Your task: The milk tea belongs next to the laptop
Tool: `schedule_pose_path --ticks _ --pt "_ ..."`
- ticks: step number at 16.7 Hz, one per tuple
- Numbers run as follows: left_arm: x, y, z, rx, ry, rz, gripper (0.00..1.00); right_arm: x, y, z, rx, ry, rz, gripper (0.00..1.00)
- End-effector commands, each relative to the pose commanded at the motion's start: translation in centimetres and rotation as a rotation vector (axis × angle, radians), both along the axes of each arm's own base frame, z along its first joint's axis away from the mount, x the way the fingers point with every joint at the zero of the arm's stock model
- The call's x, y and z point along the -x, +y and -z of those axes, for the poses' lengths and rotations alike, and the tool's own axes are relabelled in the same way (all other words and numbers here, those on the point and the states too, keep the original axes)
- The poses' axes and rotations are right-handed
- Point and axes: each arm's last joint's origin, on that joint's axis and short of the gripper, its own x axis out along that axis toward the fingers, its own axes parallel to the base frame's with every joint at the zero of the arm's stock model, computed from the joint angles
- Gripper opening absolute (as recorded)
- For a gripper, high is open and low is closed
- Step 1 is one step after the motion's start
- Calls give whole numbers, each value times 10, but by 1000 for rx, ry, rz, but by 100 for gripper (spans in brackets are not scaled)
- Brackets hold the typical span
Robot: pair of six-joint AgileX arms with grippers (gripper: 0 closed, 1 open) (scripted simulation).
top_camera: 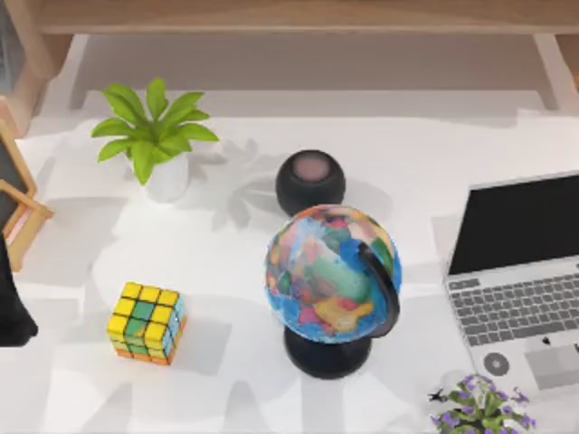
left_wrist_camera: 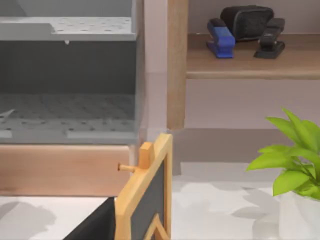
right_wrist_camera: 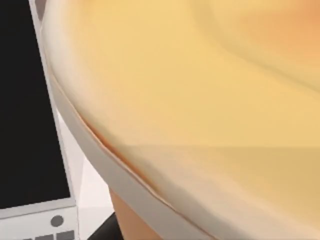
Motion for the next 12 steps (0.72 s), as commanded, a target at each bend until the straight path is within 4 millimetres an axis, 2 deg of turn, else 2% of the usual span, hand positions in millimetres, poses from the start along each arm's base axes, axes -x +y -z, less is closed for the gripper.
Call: schedule_pose_path --ticks 12 --pt "0 0 0 0 0 0 100 0 0 0 0 0 0 98"
